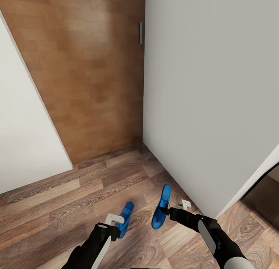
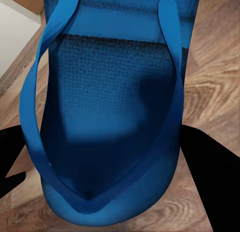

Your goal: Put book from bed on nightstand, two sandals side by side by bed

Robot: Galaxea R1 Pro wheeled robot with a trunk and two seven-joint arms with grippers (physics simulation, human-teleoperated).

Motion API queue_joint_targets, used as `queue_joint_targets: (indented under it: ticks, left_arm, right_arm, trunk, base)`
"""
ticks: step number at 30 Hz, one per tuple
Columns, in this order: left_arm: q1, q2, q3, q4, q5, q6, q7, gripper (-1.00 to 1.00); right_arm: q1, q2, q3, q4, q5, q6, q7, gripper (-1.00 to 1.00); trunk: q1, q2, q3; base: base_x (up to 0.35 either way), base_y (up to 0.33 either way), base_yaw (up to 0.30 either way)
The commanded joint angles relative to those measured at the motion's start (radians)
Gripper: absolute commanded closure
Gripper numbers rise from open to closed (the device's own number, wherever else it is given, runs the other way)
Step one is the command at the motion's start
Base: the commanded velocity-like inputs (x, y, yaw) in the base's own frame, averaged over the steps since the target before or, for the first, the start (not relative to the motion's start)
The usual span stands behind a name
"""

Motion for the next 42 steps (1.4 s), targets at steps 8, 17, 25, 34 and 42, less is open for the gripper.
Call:
queue_joint_targets:
  ticks: [8, 17, 25, 34, 42]
  left_arm:
    - [0.000, -0.001, -0.007, 0.000, 0.005, 0.004, 0.006, -1.00]
    - [0.000, -0.003, -0.009, 0.001, 0.005, -0.015, 0.002, -1.00]
    - [0.001, -0.002, -0.092, 0.011, 0.005, -0.024, -0.019, -1.00]
    - [0.001, 0.003, -0.106, 0.015, 0.003, -0.035, -0.108, -1.00]
    - [0.001, 0.003, -0.105, 0.016, 0.002, -0.078, -0.107, -1.00]
  right_arm:
    - [0.000, 0.000, -0.001, 0.000, -0.007, 0.006, 0.002, 1.00]
    - [0.000, 0.002, 0.001, 0.000, -0.007, 0.005, 0.000, 1.00]
    - [0.000, 0.002, 0.001, 0.000, -0.007, 0.005, 0.000, 1.00]
    - [0.000, 0.002, 0.001, 0.001, -0.006, 0.005, 0.000, 1.00]
    - [0.000, 0.002, 0.001, 0.001, -0.005, 0.003, 0.000, 1.00]
  trunk:
    - [0.000, 0.000, -0.001]
    - [0.000, 0.000, -0.001]
    - [0.000, 0.000, -0.001]
    - [0.000, 0.000, -0.001]
    - [0.000, 0.000, -0.001]
  base:
    - [0.032, 0.000, 0.000]
    - [0.157, -0.025, 0.000]
    - [0.009, -0.002, 0.000]
    - [0.000, 0.000, 0.000]
    - [0.138, 0.000, 0.000]
